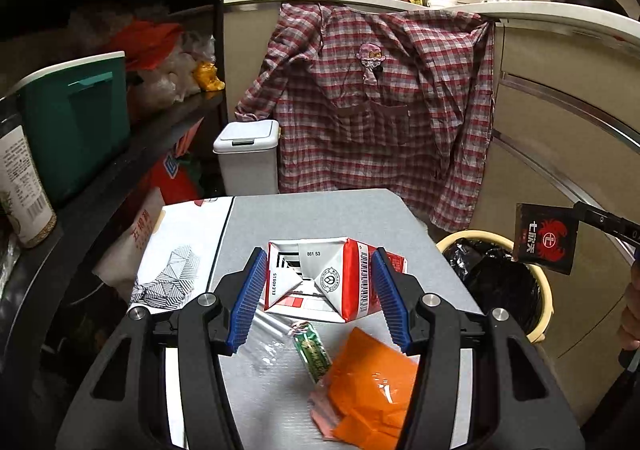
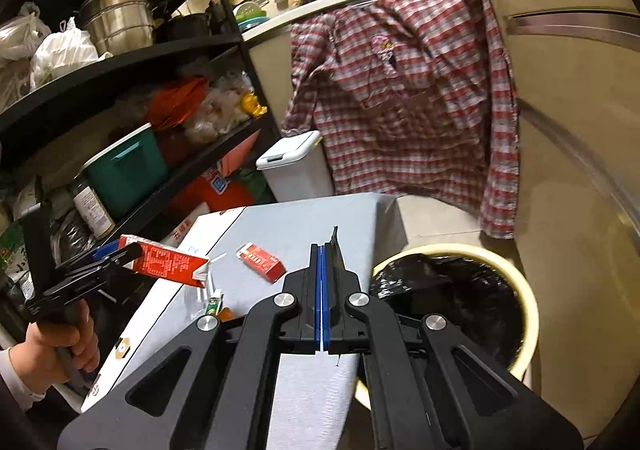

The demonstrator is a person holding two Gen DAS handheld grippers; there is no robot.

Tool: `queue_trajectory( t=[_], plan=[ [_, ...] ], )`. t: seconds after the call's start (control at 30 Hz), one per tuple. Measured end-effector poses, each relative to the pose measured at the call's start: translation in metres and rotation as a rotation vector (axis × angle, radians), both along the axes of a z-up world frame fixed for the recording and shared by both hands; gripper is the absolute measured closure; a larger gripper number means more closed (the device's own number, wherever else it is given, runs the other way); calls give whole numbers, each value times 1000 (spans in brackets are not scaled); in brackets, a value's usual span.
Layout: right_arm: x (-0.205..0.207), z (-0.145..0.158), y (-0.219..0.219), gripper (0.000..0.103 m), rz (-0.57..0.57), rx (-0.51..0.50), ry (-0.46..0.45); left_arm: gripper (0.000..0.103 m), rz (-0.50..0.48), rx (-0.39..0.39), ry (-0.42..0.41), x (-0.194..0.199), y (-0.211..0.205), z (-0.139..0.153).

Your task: Collect trash

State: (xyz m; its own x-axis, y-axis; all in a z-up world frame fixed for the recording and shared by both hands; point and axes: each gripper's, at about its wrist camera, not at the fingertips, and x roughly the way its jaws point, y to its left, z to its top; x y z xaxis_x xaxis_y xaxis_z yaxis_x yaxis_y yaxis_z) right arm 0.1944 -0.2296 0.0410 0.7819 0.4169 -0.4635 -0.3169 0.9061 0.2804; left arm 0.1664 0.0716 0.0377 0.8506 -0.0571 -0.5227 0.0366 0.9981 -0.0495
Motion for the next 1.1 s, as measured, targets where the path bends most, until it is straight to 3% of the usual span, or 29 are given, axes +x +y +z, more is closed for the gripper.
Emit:
queue_trajectory(
  t=[0.6, 0.63, 0.67, 0.73, 0.83, 0.93, 0.97, 1.03, 1.07, 1.1],
  plan=[
    [3, 7, -25, 103, -77, -17, -21, 51, -1, -19, -25, -9, -26, 15],
    [4, 7, -25, 103, -78, -17, -20, 52, -2, -16, -23, -8, -28, 14],
    [4, 6, -26, 103, -78, -15, -19, 78, -4, -13, -20, -6, -29, 14],
    [5, 5, -27, 103, -78, -15, -17, 92, -8, -20, 14, -1, -29, 10],
    [6, 4, -27, 103, -74, -11, -12, 96, -10, -8, 54, 6, -29, 2],
    [7, 4, -28, 103, -71, -8, -11, 96, 11, -56, 81, 10, -19, -6],
    [7, 4, -27, 103, -69, -4, -10, 95, 19, -73, 94, 12, -14, -8],
    [6, 4, -26, 103, -63, -3, -10, 83, 36, -85, 114, 15, -6, -12],
    [6, 5, -25, 103, -60, -4, -10, 57, 62, -88, 125, 16, 0, -15],
    [6, 4, -24, 103, -57, -7, -11, 40, 81, -93, 130, 16, 4, -18]
  ],
)
